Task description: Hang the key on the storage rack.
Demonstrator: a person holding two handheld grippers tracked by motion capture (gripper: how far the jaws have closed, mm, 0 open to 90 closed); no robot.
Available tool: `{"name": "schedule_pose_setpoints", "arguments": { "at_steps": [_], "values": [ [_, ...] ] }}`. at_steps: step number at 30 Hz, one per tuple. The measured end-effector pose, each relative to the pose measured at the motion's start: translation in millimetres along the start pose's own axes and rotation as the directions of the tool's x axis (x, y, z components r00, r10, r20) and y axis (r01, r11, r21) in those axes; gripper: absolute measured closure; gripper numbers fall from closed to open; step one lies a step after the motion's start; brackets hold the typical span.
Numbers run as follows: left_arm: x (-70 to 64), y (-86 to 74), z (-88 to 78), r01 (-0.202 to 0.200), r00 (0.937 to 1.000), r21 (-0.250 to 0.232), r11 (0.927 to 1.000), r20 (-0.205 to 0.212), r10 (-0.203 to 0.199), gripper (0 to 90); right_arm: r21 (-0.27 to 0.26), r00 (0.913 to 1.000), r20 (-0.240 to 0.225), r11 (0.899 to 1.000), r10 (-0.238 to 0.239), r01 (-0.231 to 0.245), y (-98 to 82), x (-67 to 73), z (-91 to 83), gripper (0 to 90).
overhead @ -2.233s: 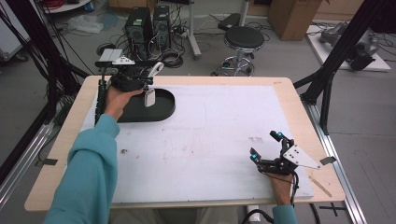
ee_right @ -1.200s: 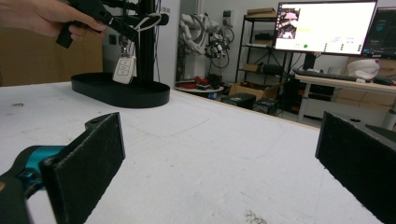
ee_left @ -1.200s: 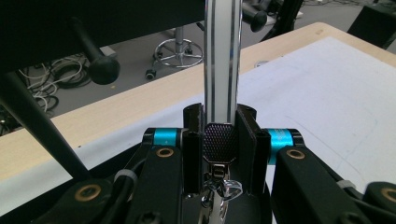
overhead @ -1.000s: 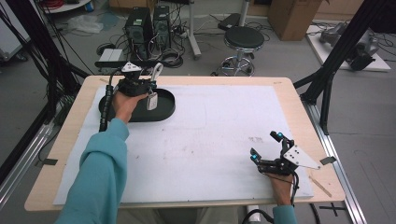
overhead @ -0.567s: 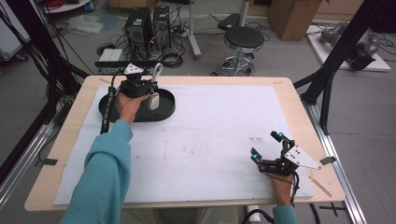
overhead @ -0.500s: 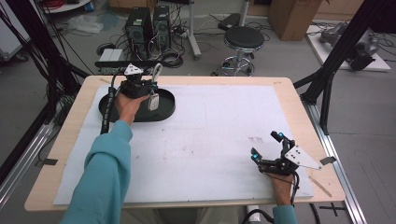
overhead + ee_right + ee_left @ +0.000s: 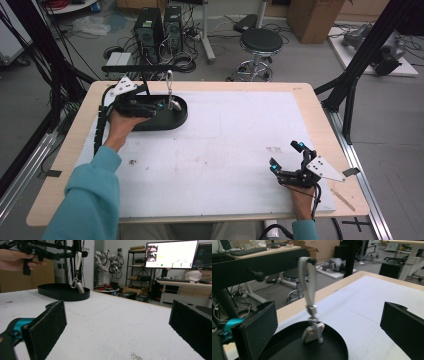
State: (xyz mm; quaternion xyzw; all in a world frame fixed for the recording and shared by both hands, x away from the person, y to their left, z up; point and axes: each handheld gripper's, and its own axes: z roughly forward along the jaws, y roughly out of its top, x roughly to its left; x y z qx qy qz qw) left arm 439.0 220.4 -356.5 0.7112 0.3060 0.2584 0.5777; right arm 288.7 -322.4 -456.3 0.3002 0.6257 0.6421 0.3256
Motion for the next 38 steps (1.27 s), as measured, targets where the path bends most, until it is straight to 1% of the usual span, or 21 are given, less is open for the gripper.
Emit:
{"name": "schedule_pose_setpoints", "arguments": {
  "at_steps": [2,4,6,7,9,12,13,14,16,17,20,22,24,25,26,28,29,30,32,34,38],
  "values": [
    [-3.8,-4.0,-17.0,0.011,0.9999,-0.033,0.9994,0.011,-0.011,1.7,-0.001,1.0000,0.001,1.000,0.000,0.000,-0.1,-0.8,-0.3,0.7],
    [-10.5,-11.0,-37.3,0.001,0.9997,-0.058,0.9983,0.025,0.000,1.7,-0.002,1.0000,0.002,1.000,0.007,-0.007,-0.3,-0.8,-0.2,0.6],
    [-16.7,-17.5,-50.5,-0.016,0.9993,-0.066,0.9977,0.032,0.018,1.7,-0.001,1.0000,0.001,1.000,0.008,-0.008,-0.4,-1.1,0.1,0.6],
    [-22.5,-24.3,-61.1,-0.023,0.9990,-0.075,0.9969,0.036,0.026,1.7,0.000,1.0000,0.001,1.000,0.008,-0.008,-0.5,-1.2,0.2,0.6],
    [-33.1,-38.0,-79.7,-0.010,0.9987,-0.107,0.9943,0.048,0.015,1.7,-0.003,0.9999,-0.006,1.000,0.011,-0.011,-0.8,-1.9,0.9,0.6],
    [-45.1,-53.0,-99.7,-0.003,0.9988,-0.142,0.9899,0.048,0.010,1.7,0.002,0.9996,-0.015,1.000,0.023,-0.023,-1.6,-3.0,0.9,0.6],
    [-49.6,-59.1,-106.7,0.009,0.9987,-0.156,0.9877,0.051,-0.001,1.7,0.001,0.9994,-0.017,1.000,0.029,-0.029,-1.6,-3.2,0.8,0.6],
    [-51.9,-62.6,-110.5,0.013,0.9985,-0.159,0.9871,0.056,-0.004,1.7,0.002,0.9990,-0.015,0.999,0.042,-0.042,-1.7,-3.1,0.4,0.6],
    [-58.7,-74.4,-121.1,0.014,0.9977,-0.165,0.9861,0.067,-0.003,1.7,0.002,0.9993,-0.015,0.999,0.035,-0.035,-1.7,-3.1,0.4,0.6],
    [-61.0,-78.7,-123.8,0.015,0.9978,-0.177,0.9841,0.067,-0.003,1.7,0.002,0.9994,-0.017,1.000,0.031,-0.031,-1.7,-2.9,0.6,0.6],
    [-67.5,-94.8,-131.4,0.018,0.9975,-0.179,0.9836,0.071,-0.006,1.7,0.002,0.9994,-0.017,1.000,0.032,-0.032,-1.8,-2.8,0.6,0.6],
    [-72.1,-108.6,-135.9,0.013,0.9982,-0.191,0.9816,0.061,-0.001,1.7,0.003,0.9995,-0.015,1.000,0.027,-0.027,-1.7,-2.6,0.7,0.6],
    [-74.4,-117.9,-139.3,0.030,0.9982,-0.205,0.9782,0.057,-0.019,1.7,0.004,0.9995,-0.015,1.000,0.027,-0.027,-1.7,-2.4,0.6,0.6],
    [-75.1,-121.5,-140.6,0.031,0.9984,-0.209,0.9775,0.052,-0.020,1.7,0.004,0.9995,-0.014,1.000,0.027,-0.027,-1.7,-2.2,0.6,0.6],
    [-74.9,-123.6,-141.7,0.028,0.9987,-0.207,0.9780,0.048,-0.018,1.7,0.004,0.9995,-0.015,1.000,0.027,-0.026,-1.7,-2.2,0.7,0.6],
    [-74.6,-129.0,-143.4,0.037,0.9988,-0.208,0.9775,0.038,-0.030,1.7,0.005,0.9995,-0.017,1.000,0.026,-0.026,-1.7,-2.4,0.7,0.6],
    [-74.1,-130.6,-143.9,0.039,0.9989,-0.212,0.9765,0.034,-0.032,1.7,0.008,0.9994,-0.018,1.000,0.031,-0.030,-1.8,-2.1,0.5,0.6],
    [-74.0,-131.0,-144.6,0.042,0.9988,-0.224,0.9736,0.033,-0.036,1.7,0.008,0.9994,-0.018,1.000,0.030,-0.030,-1.8,-2.1,0.5,0.6],
    [-73.3,-131.6,-145.7,0.045,0.9986,-0.231,0.9719,0.037,-0.038,1.7,0.008,0.9994,-0.019,1.000,0.030,-0.030,-1.8,-2.2,0.7,0.6],
    [-74.4,-131.4,-144.8,0.032,0.9992,-0.221,0.9746,0.032,-0.025,1.7,0.007,0.9995,-0.019,1.000,0.026,-0.026,-1.7,-2.6,1.4,0.6],
    [-74.5,-131.3,-144.3,0.037,0.9992,-0.218,0.9752,0.024,-0.033,1.7,0.011,0.9996,-0.019,1.000,0.023,-0.022,-1.8,-1.9,1.3,0.6]
  ]
}}
